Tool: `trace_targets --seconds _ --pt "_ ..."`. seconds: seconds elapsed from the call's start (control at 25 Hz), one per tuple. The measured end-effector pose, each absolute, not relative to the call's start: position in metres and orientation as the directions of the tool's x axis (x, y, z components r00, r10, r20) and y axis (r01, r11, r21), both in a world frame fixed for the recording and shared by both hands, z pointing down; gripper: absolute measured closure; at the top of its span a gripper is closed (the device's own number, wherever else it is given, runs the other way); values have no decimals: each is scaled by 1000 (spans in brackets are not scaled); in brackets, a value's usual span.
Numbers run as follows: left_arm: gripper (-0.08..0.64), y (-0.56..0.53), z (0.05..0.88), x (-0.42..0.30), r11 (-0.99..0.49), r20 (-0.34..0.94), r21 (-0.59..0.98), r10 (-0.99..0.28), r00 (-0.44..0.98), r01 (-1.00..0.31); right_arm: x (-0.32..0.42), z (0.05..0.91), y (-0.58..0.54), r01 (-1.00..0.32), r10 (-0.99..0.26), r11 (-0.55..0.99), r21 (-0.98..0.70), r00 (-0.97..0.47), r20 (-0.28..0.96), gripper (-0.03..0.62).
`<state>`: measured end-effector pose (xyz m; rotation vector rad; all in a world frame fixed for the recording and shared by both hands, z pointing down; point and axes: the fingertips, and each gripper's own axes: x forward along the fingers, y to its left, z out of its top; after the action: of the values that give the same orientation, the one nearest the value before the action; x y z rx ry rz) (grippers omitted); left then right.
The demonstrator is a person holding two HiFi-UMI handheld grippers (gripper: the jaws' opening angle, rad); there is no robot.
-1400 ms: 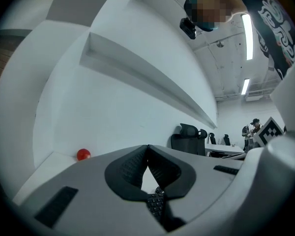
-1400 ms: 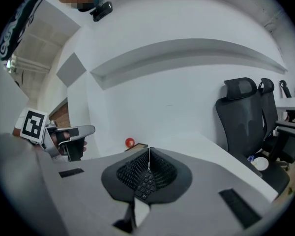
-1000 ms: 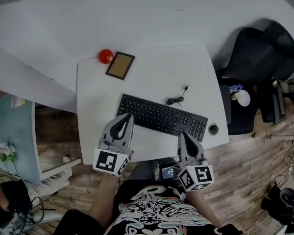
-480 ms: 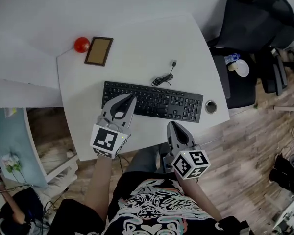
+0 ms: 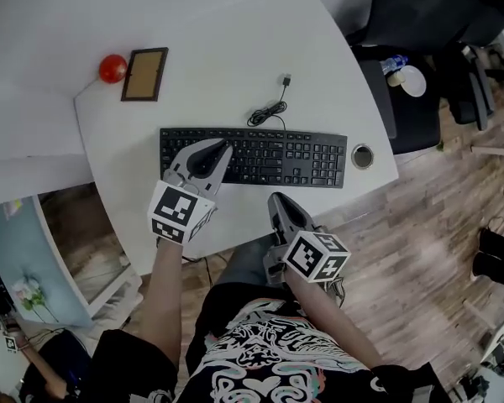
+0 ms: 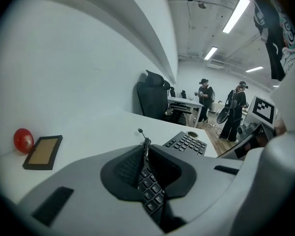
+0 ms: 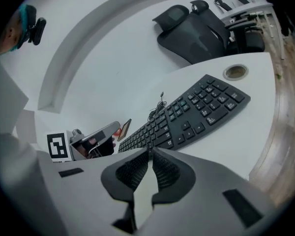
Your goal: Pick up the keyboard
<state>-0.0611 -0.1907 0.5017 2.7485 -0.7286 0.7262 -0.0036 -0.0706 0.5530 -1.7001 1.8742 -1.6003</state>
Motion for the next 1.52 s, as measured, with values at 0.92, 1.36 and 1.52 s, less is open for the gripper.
trace_targets --seconds 0.92,1.36,1.52 --pt "305 -200 559 -24 -960 683 170 -49 729 -224 -9 594 -83 -326 -805 -417 -848 -300 512 454" --pt "305 -193 579 -16 -942 773 332 239 588 -55 9 600 -80 -257 -802 -489 -834 -243 545 456" --pt "305 -197 586 -17 -934 806 356 292 515 -27 6 601 -87 -238 -804 -487 -840 -252 538 456"
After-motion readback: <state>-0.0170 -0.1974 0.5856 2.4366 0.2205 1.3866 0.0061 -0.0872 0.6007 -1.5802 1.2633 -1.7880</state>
